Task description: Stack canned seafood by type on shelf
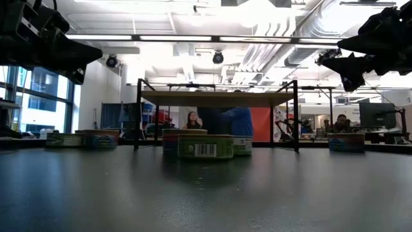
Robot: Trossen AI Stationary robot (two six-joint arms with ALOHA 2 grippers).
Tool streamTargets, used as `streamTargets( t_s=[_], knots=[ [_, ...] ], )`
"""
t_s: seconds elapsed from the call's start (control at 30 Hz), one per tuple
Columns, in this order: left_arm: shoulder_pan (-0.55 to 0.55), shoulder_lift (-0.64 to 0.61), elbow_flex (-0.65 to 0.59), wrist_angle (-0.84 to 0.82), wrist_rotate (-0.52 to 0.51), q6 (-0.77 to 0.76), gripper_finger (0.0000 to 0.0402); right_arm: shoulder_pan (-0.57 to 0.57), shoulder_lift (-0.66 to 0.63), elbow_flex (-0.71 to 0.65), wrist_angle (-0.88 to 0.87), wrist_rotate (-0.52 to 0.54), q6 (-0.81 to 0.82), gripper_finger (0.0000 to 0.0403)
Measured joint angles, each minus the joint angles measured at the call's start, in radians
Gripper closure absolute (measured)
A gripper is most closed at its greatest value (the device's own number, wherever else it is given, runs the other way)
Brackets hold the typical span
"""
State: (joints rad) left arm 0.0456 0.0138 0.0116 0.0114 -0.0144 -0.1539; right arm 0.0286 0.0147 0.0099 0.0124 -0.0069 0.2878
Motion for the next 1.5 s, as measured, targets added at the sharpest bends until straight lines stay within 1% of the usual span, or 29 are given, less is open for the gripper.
streamTargets(
  t_s=[1.07, 1.13, 1.2, 1.27, 1.3, 1.33, 1.37, 1.4, 1.43, 1.5],
  knots=[
    [0.0, 0.0, 0.0, 0.0, 0.0, 0.0, 0.0401, 0.0, 0.0, 0.0, 0.009, 0.0, 0.001, 0.0183],
    [0.0, 0.0, 0.0, 0.0, 0.0, 0.0, 0.0401, 0.0, 0.0, 0.0, 0.083, 0.0, 0.047, 0.0183],
    [0.0, 0.0, 0.0, 0.0, 0.0, 0.0, 0.0401, 0.0, 0.003, 0.0, 0.216, 0.019, 0.185, 0.0183],
    [0.0, 0.0, 0.0, 0.0, 0.0, 0.0, 0.0402, 0.0, 0.012, 0.0, 0.398, 0.093, 0.394, 0.0183],
    [0.0, 0.0, 0.0, 0.0, 0.0, 0.0, 0.0402, 0.0, 0.016, 0.0, 0.495, 0.14, 0.47, 0.0183],
    [0.0, 0.0, 0.0, 0.0, 0.0, 0.0, 0.0401, 0.0, 0.02, 0.0, 0.588, 0.175, 0.509, 0.0183],
    [0.0, 0.0, 0.0, 0.0, 0.0, 0.0, 0.0401, -0.001, 0.028, 0.002, 0.669, 0.177, 0.508, 0.0183],
    [0.0, 0.0, 0.0, 0.0, 0.0, 0.0, 0.0401, 0.0, 0.039, 0.014, 0.711, 0.149, 0.485, 0.0183],
    [0.0, 0.0, 0.0, 0.0, 0.0, 0.0, 0.0402, 0.0, 0.055, 0.035, 0.727, 0.097, 0.457, 0.0183],
    [0.0, 0.0, 0.0, 0.0, 0.0, 0.0, 0.0401, 0.0, 0.097, 0.104, 0.689, 0.009, 0.425, 0.0183]
  ],
)
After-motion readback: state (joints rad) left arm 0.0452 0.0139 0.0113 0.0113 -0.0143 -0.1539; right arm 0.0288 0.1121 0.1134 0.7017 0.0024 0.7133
